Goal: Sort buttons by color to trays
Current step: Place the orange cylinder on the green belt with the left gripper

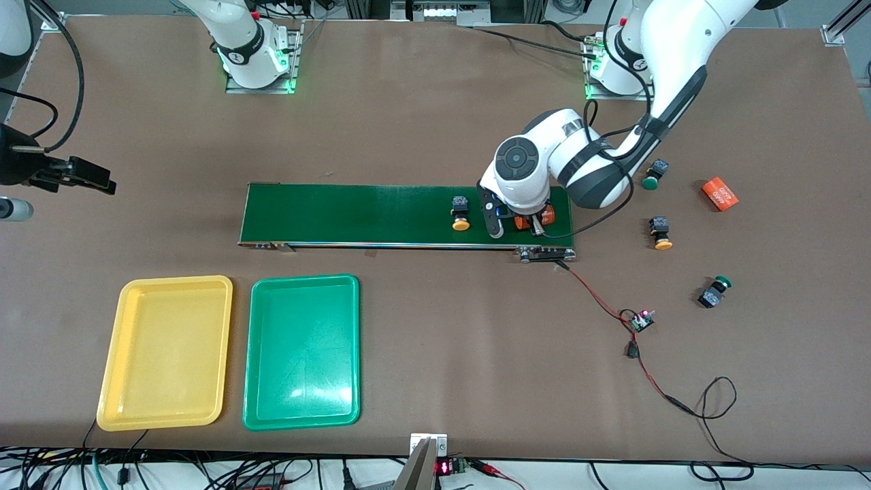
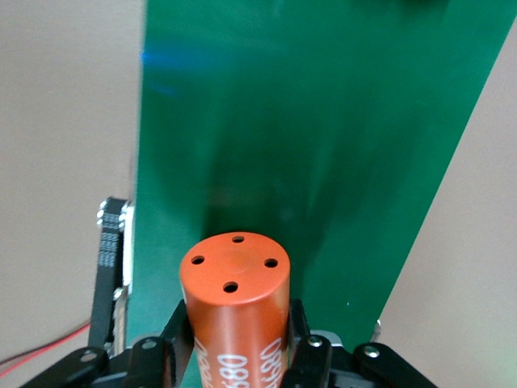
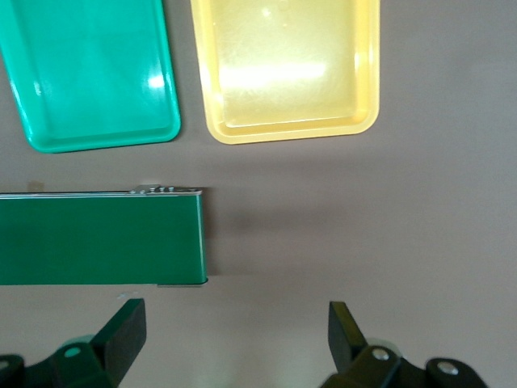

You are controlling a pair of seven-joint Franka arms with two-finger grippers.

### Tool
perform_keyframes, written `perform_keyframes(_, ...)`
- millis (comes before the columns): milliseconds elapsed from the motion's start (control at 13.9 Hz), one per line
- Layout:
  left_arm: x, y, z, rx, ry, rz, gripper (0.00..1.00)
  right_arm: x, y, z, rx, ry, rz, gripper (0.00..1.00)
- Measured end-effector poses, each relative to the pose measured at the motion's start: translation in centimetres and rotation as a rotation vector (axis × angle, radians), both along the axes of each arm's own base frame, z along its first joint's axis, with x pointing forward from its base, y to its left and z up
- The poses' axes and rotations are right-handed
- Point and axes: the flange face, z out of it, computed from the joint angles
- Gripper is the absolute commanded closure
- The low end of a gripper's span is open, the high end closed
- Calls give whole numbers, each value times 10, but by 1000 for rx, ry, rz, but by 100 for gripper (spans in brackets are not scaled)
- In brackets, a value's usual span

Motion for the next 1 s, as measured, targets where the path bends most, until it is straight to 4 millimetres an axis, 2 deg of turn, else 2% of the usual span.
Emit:
perform_keyframes(287, -3, -5, -2, 6, -6, -19, 0, 1, 1, 4, 12, -16, -1, 0)
perform_keyframes(502, 1, -7, 9, 4, -22, -15, 0, 6, 3, -1, 13, -20, 1, 0)
perform_keyframes(646, 2, -10, 35, -2, -34, 46, 0, 9, 4, -7, 12, -16, 2, 0)
perform_keyframes(789, 5, -3, 70, -9, -46, 182, 0, 12, 4, -11, 12, -19, 3, 0)
perform_keyframes(1005, 18, 31, 102, 41, -116, 444, 0, 15, 15, -15, 52, -20, 8, 0)
